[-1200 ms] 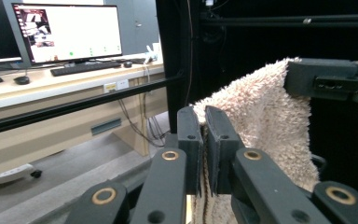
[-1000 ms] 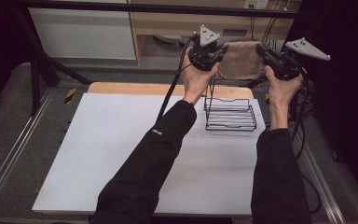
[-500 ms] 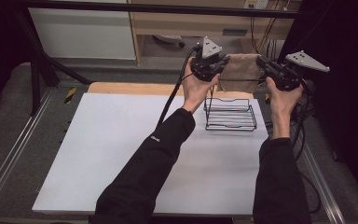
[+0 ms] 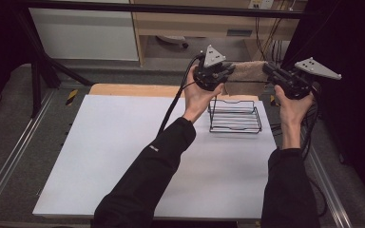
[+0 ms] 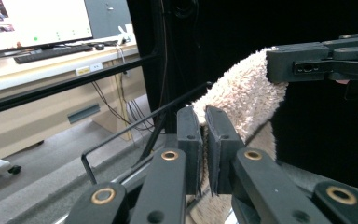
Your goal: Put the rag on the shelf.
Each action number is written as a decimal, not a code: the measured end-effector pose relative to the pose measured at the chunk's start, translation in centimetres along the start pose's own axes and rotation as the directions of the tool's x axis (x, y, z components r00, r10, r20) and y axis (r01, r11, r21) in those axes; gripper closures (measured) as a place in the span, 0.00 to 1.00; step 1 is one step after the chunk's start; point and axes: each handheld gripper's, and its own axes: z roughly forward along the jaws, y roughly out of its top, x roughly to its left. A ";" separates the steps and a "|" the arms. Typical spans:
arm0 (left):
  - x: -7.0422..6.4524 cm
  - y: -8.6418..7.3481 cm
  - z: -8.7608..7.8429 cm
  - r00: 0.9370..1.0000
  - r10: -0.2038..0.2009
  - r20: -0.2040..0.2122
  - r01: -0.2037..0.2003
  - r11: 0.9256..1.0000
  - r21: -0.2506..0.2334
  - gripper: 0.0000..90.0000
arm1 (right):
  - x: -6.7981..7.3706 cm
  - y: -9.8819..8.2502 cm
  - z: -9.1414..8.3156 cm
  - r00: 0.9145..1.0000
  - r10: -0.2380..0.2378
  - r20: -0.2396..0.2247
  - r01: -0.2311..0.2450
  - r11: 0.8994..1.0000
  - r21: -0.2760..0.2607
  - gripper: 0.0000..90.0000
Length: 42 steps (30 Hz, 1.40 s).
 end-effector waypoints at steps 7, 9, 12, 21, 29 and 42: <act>-0.3 -0.6 0.1 1.000 0.007 -0.006 -0.007 1.000 0.030 0.94 | 0.4 -0.5 -0.5 1.000 -0.011 0.001 0.011 0.999 0.034 0.95; -0.4 -0.7 0.0 1.000 0.009 -0.003 -0.009 0.999 0.033 0.94 | 0.4 -0.8 -0.5 1.000 -0.011 -0.002 0.012 0.999 0.039 0.95; -0.5 -0.9 -0.2 1.000 0.006 0.008 -0.006 0.999 0.038 0.94 | 0.4 -1.0 -0.7 1.000 -0.006 -0.009 0.007 0.999 0.036 0.95; -0.8 -1.6 -0.5 0.999 -0.010 0.038 0.007 0.997 0.074 0.92 | 0.5 -2.1 -1.2 1.000 -0.001 -0.030 0.003 0.998 0.066 0.95; -0.3 -1.0 -1.2 0.998 -0.045 0.054 0.040 0.996 0.080 0.85 | 0.3 -2.7 -1.4 0.999 -0.004 -0.049 0.008 0.997 0.078 0.95; -0.2 0.4 -1.0 0.990 -0.115 0.086 0.105 0.989 0.107 0.94 | 0.4 -3.1 -1.6 0.998 -0.018 -0.060 0.023 0.996 0.088 0.95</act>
